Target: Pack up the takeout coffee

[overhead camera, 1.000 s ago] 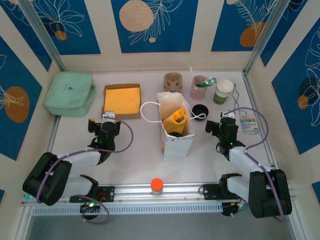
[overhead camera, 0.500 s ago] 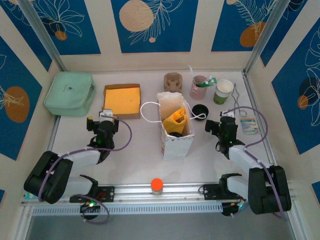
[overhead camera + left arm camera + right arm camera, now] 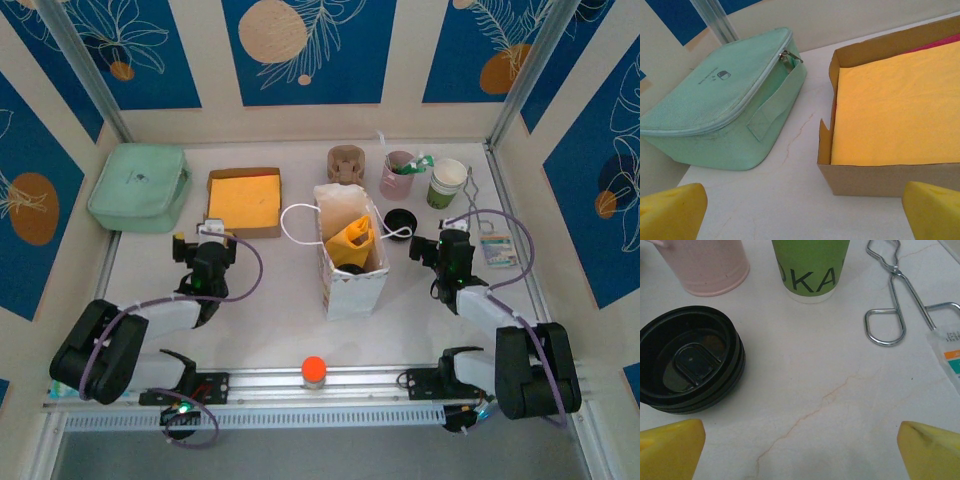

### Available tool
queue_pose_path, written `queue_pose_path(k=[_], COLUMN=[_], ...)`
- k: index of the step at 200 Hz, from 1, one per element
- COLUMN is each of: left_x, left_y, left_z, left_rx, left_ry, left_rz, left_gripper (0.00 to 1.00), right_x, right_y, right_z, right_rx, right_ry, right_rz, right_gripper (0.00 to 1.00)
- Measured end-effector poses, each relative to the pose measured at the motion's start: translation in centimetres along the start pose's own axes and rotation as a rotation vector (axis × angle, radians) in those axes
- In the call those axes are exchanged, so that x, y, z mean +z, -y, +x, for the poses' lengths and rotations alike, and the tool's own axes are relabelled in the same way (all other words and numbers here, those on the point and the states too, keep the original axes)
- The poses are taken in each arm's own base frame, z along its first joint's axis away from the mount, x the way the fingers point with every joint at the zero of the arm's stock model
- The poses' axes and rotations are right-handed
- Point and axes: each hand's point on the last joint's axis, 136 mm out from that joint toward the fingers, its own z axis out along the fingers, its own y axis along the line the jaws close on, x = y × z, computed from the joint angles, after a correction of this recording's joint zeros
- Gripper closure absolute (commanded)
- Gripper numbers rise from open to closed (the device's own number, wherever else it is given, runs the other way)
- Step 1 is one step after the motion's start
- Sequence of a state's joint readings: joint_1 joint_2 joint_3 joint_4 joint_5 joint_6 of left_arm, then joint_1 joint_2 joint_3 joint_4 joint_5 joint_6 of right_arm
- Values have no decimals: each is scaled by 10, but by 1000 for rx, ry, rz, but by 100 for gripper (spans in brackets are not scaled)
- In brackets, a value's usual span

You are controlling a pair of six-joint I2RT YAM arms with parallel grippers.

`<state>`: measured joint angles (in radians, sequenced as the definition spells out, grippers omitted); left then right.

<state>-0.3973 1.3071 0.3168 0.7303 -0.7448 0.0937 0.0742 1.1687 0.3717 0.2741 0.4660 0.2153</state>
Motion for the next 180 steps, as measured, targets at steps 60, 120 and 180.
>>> queue_pose_path(k=[60, 120, 180], left_x=[1, 2, 4], left_y=[0, 1, 1], left_z=[-4, -7, -8], left_rx=[1, -10, -9], left_ry=[22, 44, 62], left_rz=[0, 2, -4], left_gripper=[0, 0, 0], right_x=[3, 4, 5], right_y=[-1, -1, -2], right_z=[0, -3, -4], right_rx=[-3, -2, -2], right_ry=[-1, 7, 9], right_rz=[0, -1, -2], right_gripper=[1, 1, 1])
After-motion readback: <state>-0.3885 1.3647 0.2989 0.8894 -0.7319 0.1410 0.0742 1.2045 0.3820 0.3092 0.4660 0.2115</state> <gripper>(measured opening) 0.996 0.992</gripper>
